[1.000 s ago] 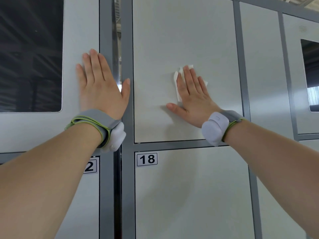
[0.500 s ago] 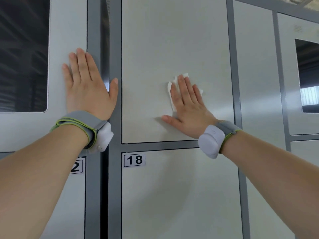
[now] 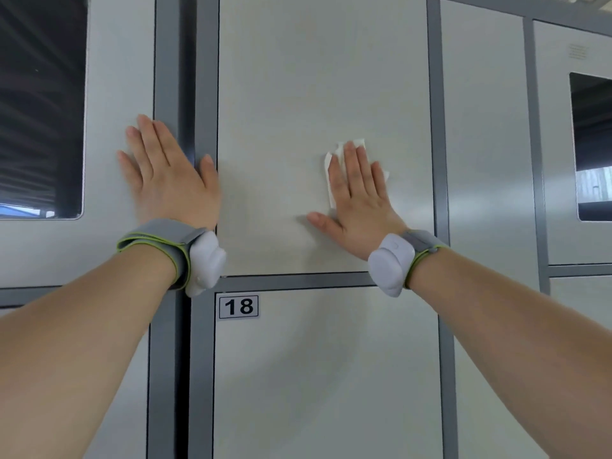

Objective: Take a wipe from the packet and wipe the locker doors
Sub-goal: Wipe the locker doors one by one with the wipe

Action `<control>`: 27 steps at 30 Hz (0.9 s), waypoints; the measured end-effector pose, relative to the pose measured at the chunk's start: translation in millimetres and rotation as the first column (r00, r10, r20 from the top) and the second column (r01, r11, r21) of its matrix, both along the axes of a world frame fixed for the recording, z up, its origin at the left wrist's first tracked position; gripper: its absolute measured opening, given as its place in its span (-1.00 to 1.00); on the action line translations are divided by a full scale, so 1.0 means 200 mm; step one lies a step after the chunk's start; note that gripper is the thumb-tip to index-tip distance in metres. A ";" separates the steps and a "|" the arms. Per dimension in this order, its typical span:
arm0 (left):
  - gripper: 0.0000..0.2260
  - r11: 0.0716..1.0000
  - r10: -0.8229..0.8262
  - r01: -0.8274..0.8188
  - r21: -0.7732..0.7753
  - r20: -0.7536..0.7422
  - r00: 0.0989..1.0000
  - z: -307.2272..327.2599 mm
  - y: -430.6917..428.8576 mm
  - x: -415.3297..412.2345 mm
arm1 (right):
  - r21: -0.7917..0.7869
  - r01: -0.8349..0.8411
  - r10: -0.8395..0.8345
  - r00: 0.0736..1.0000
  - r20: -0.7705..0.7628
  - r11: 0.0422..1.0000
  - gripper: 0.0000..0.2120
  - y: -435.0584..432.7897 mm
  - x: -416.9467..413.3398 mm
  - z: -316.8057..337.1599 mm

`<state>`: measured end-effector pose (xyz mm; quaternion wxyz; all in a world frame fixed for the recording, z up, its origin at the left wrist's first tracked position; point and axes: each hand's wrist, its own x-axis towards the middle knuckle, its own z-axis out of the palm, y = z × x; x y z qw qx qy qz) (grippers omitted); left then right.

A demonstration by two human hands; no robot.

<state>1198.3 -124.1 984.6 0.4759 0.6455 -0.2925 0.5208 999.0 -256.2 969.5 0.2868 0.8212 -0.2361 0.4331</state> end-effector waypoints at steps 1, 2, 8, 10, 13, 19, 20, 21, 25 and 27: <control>-0.39 1.000 -0.018 0.017 -0.014 -0.027 0.999 -0.01 -0.01 -0.04 | -0.018 0.004 -0.005 0.999 -0.032 1.000 -0.01 0.00 -0.02 -0.03; -0.39 0.999 -0.037 0.036 -0.012 -0.035 0.999 -0.03 -0.02 -0.07 | -0.034 0.016 -0.018 0.998 -0.054 0.999 -0.02 -0.01 -0.04 -0.04; -0.34 0.998 -0.029 0.024 0.055 0.080 0.996 -0.20 -0.07 -0.11 | 0.084 0.056 -0.064 0.994 0.091 0.995 -0.21 -0.06 -0.09 0.14; -0.33 0.999 -0.015 0.010 0.046 0.104 0.994 -0.21 -0.07 -0.11 | 0.114 0.029 -0.046 0.988 0.147 0.993 -0.21 -0.06 -0.08 0.18; -0.31 0.999 -0.006 0.002 0.040 0.106 0.994 -0.21 -0.08 -0.11 | 0.109 0.009 -0.025 0.989 0.148 0.994 -0.16 -0.07 -0.05 0.11; -0.31 0.999 0.007 -0.011 0.037 0.110 0.994 -0.21 -0.08 -0.10 | -0.002 -0.006 0.005 1.000 -0.016 1.000 -0.06 -0.09 -0.10 -0.09; -0.31 0.999 0.007 -0.011 0.034 0.113 0.994 -0.21 -0.08 -0.10 | -0.023 0.006 -0.006 1.000 -0.019 1.000 -0.05 -0.10 -0.12 -0.08; -0.31 0.999 0.008 -0.012 0.032 0.116 0.993 -0.21 -0.08 -0.10 | -0.028 0.021 -0.021 1.000 -0.002 0.999 -0.05 -0.12 -0.13 -0.05; -0.31 1.000 0.013 -0.016 0.025 0.116 0.993 -0.22 -0.08 -0.10 | 0.111 0.049 -0.064 0.988 0.138 0.993 -0.19 -0.15 -0.17 0.14; -0.31 1.000 0.014 -0.017 0.022 0.116 0.993 -0.22 -0.09 -0.10 | 0.145 0.017 -0.044 0.982 0.183 0.989 -0.21 -0.14 -0.16 0.15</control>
